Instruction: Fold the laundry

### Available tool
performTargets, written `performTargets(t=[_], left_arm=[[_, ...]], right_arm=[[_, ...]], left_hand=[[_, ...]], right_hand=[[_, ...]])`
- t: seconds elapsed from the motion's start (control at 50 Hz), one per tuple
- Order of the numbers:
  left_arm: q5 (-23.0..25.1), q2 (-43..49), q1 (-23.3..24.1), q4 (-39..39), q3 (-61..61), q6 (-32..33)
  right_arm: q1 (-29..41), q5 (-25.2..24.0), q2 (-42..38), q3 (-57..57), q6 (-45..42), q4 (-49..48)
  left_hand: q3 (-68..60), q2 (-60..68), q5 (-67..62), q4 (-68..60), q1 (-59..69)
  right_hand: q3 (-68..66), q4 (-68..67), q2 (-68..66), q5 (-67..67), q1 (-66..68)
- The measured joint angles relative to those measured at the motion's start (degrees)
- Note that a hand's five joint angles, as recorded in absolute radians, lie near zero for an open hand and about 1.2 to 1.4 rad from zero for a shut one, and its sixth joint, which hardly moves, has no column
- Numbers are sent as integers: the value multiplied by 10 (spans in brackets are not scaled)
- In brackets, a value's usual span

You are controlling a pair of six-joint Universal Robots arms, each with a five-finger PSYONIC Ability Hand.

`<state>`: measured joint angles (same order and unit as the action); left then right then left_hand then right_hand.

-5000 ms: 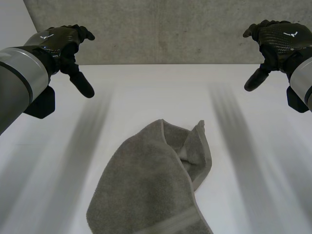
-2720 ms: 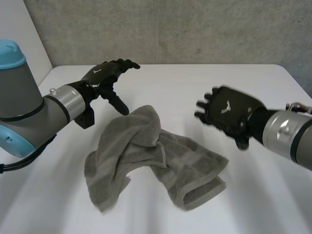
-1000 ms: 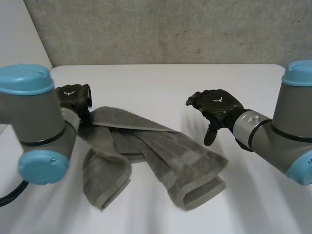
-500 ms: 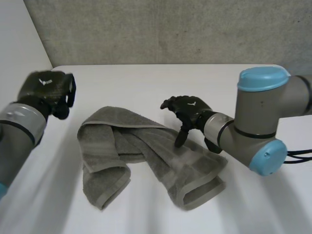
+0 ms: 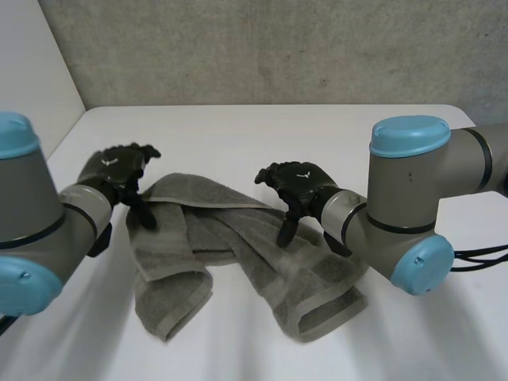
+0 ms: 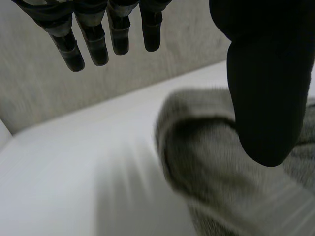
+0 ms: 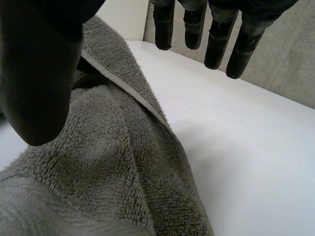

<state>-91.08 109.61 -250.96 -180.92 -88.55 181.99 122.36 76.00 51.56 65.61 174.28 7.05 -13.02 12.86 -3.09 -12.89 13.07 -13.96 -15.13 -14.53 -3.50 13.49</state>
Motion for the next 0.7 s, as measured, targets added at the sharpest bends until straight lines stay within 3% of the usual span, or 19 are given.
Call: performTargets(t=[0.14, 0.26, 0.3, 0.4, 0.7], left_arm=[[-1, 72, -5, -2, 27, -11], [0, 103, -6, 0, 49, -10], [0, 103, -6, 1, 55, -9], [-3, 70, -6, 3, 69, -6], [11, -169, -2, 22, 81, 47]], right_arm=[[-10, -1, 2, 11, -1, -1], [-14, -3, 0, 14, -2, -2], [-15, -3, 0, 13, -2, -3], [-17, 0, 3, 5, -2, -3], [-30, -16, 0, -69, 10, 23]], left_hand=[[-98, 100, -92, -99, 97], [-446, 448, -446, -448, 445], [-512, 517, -509, -514, 512], [-554, 556, -544, -556, 539], [-566, 568, -554, -569, 550]], right_hand=[[0, 0, 0, 0, 0], [0, 0, 0, 0, 0], [0, 0, 0, 0, 0], [0, 0, 0, 0, 0], [0, 0, 0, 0, 0]])
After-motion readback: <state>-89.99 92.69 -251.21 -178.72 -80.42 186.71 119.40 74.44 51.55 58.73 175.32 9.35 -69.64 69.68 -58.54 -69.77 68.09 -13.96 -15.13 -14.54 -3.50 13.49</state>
